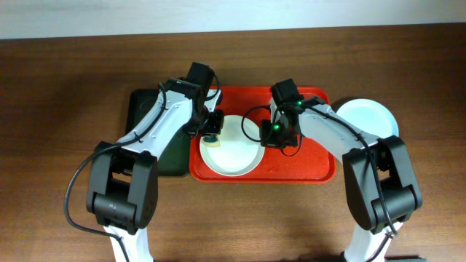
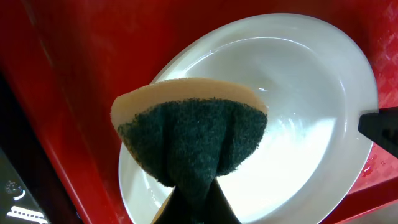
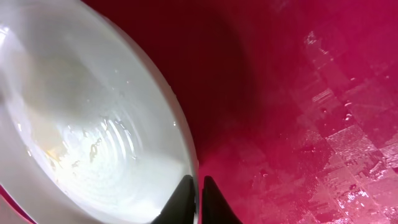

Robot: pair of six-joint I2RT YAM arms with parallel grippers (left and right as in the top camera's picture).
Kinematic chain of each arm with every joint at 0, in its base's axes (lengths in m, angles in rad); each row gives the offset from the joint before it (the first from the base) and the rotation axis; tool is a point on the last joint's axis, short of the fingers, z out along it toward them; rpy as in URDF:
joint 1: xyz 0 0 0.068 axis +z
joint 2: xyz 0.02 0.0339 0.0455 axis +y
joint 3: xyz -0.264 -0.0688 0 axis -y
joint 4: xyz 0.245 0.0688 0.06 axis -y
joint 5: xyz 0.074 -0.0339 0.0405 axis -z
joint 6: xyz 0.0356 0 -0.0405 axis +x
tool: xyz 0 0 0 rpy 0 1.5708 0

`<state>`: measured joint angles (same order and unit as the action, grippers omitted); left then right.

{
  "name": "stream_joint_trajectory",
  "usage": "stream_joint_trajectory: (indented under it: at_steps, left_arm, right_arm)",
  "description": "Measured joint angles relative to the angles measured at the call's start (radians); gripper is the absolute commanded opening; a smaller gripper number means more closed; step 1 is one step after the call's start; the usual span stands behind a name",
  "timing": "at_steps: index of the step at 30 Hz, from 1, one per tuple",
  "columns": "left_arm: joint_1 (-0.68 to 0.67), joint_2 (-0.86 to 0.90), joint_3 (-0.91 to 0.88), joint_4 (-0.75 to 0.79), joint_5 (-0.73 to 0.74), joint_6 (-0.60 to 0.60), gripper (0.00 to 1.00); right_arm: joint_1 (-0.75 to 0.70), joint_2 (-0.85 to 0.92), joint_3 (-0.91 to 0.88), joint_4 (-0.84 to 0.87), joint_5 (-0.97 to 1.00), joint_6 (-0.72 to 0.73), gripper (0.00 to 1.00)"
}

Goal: Clean dirty plates on tray and stack at the side
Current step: 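Scrub the egg-stained plate with the sponge while the right gripper holds it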

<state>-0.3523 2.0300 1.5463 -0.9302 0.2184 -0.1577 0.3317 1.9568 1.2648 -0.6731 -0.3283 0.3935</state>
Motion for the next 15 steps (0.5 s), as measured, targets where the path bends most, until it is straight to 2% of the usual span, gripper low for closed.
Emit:
stream_joint_trajectory:
  at_steps: [15]
  left_arm:
    - [-0.006, 0.008, 0.000, 0.001, -0.037, -0.045, 0.00]
  right_arm:
    - [0.000, 0.000, -0.002, 0.002, -0.002, -0.001, 0.04]
